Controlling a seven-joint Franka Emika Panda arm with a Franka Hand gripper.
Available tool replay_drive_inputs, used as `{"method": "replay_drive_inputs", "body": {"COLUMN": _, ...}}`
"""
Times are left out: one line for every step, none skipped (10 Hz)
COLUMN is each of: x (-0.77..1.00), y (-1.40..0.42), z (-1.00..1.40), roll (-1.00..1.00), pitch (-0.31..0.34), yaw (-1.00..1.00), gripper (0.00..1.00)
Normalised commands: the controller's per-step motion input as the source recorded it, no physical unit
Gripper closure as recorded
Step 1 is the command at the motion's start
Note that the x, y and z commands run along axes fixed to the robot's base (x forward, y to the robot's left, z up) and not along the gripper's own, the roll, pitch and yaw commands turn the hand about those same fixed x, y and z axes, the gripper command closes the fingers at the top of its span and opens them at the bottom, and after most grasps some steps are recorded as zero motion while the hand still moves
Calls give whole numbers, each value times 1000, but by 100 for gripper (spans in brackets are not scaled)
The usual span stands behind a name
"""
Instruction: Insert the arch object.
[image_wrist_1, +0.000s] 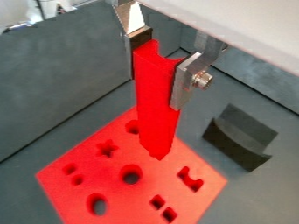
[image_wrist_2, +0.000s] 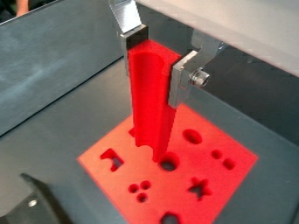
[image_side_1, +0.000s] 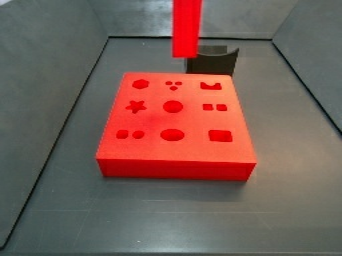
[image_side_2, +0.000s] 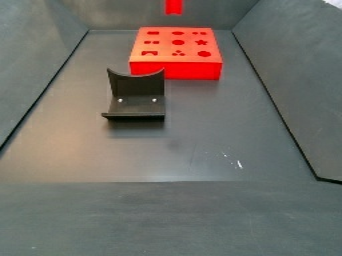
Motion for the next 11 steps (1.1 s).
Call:
{"method": "replay_drive_inputs", "body": {"x": 977, "y": 480, "z": -257, "roll": 0, "pitch": 21, "yaw": -23, "gripper": 100}}
{"method": "replay_drive_inputs", "body": {"x": 1000, "y": 383, "z": -294, "roll": 0, "pitch": 0, "yaw": 0, "gripper": 100}}
{"method": "replay_drive_inputs", "body": {"x": 1000, "y": 246, "z": -363, "roll": 0, "pitch": 0, "yaw": 0, "gripper": 100}}
{"method": "replay_drive_inputs", "body": {"x": 971, "y": 109, "z": -389, "roll": 0, "pitch": -3, "yaw": -26, "gripper": 100}}
{"method": "replay_drive_inputs", "body": {"x": 780, "y": 3, "z": -391, "roll": 0, "pitch": -43, "yaw": -111, "gripper": 100}}
{"method": "replay_drive_inputs", "body": {"x": 683, "y": 0, "z": -369, "roll": 0, "pitch": -67, "yaw": -174, "gripper": 100}}
{"method": "replay_drive_inputs", "body": {"x": 609, "y": 0, "z": -340, "roll": 0, "pitch": -86, "yaw": -277, "gripper": 100}}
{"method": "replay_drive_inputs", "body": {"x": 549, "y": 0, "z": -274, "roll": 0, "pitch": -80, "yaw": -306, "gripper": 100}}
{"method": "replay_drive_inputs", "body": {"x": 109, "y": 40, "z": -97, "roll": -16, "pitch": -16, "yaw": 0, "gripper": 100}}
{"method": "replay_drive_inputs", "body": {"x": 0, "y": 14, "z": 0, "roll": -107, "pitch": -19, "yaw": 0, "gripper": 100}}
{"method": "replay_drive_inputs", "body": {"x": 66, "y": 14, "z": -151, "roll": -57, "pitch": -36, "yaw": 0, "gripper": 100}}
